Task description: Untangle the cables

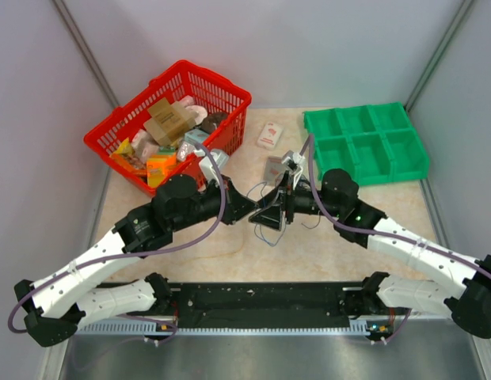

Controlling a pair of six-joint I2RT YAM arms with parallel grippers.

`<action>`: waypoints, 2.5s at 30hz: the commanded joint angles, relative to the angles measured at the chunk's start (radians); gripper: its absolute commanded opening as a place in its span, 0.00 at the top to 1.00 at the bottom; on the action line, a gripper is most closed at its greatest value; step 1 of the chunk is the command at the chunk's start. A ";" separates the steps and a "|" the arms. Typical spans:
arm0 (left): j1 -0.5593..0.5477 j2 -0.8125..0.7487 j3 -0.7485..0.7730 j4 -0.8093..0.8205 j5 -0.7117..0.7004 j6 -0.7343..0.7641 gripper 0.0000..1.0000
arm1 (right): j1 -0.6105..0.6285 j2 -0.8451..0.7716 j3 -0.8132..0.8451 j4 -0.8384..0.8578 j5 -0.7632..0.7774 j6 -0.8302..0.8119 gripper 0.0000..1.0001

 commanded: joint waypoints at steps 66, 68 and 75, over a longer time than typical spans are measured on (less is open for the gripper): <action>0.008 -0.176 -0.152 -0.031 -0.162 -0.112 0.22 | -0.532 0.780 0.571 -0.397 1.014 0.152 1.00; 0.008 -0.178 -0.146 -0.051 -0.163 -0.100 0.22 | -0.538 0.774 0.562 -0.398 0.953 0.218 1.00; 0.008 -0.169 -0.127 -0.045 -0.154 -0.099 0.23 | -0.639 0.825 0.565 -0.414 0.807 0.365 1.00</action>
